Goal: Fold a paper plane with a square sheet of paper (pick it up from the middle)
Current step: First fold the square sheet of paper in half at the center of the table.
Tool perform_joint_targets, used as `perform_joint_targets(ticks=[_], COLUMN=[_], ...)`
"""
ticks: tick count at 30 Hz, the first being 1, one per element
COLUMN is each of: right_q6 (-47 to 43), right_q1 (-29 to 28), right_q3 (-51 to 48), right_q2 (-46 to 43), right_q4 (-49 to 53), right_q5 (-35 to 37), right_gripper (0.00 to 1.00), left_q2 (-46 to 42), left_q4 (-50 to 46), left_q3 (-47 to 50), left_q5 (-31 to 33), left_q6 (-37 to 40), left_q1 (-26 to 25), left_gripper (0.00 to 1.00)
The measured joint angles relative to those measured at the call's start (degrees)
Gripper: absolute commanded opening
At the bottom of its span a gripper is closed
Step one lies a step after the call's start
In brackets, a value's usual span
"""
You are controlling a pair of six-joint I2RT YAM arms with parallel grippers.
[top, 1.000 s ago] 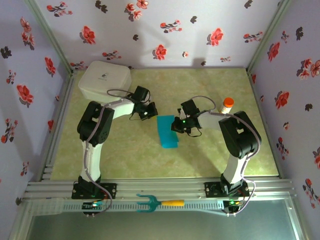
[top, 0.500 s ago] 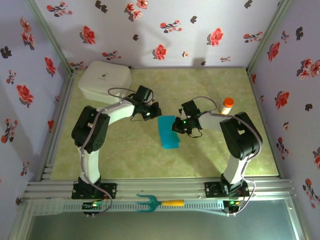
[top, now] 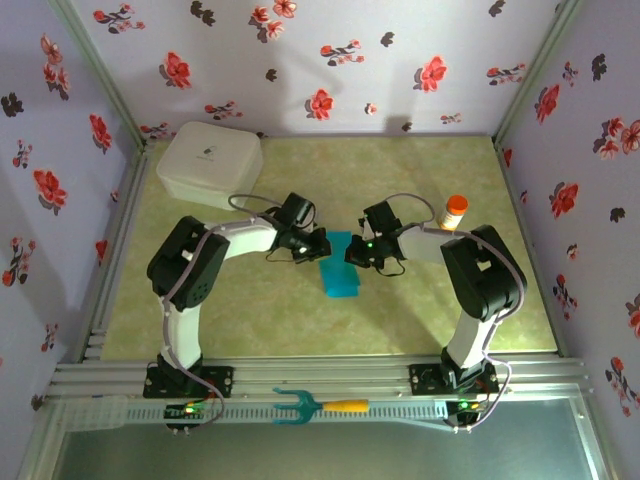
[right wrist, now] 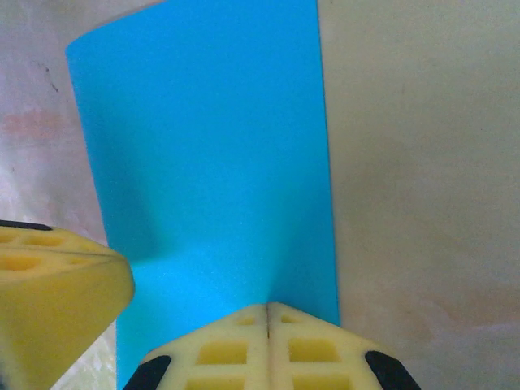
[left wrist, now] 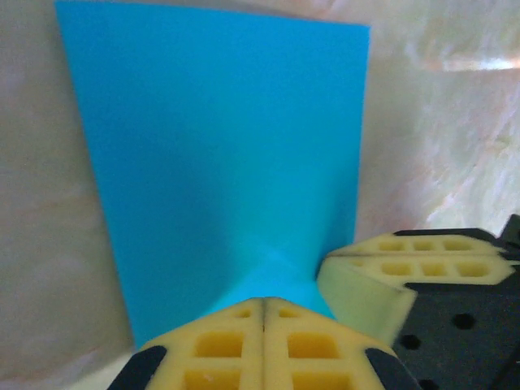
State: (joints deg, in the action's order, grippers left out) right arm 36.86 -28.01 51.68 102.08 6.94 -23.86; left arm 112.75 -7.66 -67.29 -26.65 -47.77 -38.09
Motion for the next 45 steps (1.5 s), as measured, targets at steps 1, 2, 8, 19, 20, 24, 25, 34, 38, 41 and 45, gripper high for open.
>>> perform_joint_targets(ticks=[1,2,8,19,20,24,25,34,38,41,45], right_q6=[0.2,0.2,0.9,2.7,2.8,4.1,4.3,5.9,6.3,6.5,6.8], right_q1=[0.0,0.0,0.0,-0.1,-0.1,-0.1,-0.1,-0.1,-0.1,-0.1,-0.1], right_q3=[0.0,0.0,-0.5,-2.3,-2.4,-3.0,-3.1,-4.1,-4.2,-4.2,-4.5], right_q2=[0.0,0.0,-0.2,-1.1,-1.2,-1.5,-1.6,-1.9,-1.9,-1.9,-2.0], right_q4=[0.0,-0.1,-0.8,-3.0,-3.1,-3.8,-4.0,-5.6,-5.8,-5.9,-6.3], right_q5=[0.0,0.0,0.1,0.3,0.5,0.9,1.0,1.0,1.0,1.0,1.1], right_gripper=[0.0,0.0,0.0,0.0,0.0,0.0,0.0,0.0,0.0,0.0,0.0], left_q2=[0.0,0.0,-0.3,-3.9,-4.2,-5.8,-5.9,-5.8,-5.0,-4.4,-4.3], left_q4=[0.3,0.6,4.2,8.8,8.7,8.3,8.3,8.3,8.5,8.8,11.0], left_q3=[0.7,1.3,4.7,10.5,10.5,10.2,9.8,9.2,9.7,12.0,13.3], left_q5=[0.0,0.0,-1.3,-1.9,-1.9,-2.0,-2.1,-3.0,-3.3,-3.5,-4.8], left_q6=[0.0,0.0,0.2,0.2,0.0,-1.1,-1.5,-2.9,-2.9,-2.9,-2.7], left_q1=[0.0,0.0,0.6,1.5,1.6,1.1,0.8,-1.3,-1.3,-1.1,-0.5], left_gripper=[0.0,0.0,0.0,0.03,0.04,0.04,0.04,0.04,0.03,0.03,0.03])
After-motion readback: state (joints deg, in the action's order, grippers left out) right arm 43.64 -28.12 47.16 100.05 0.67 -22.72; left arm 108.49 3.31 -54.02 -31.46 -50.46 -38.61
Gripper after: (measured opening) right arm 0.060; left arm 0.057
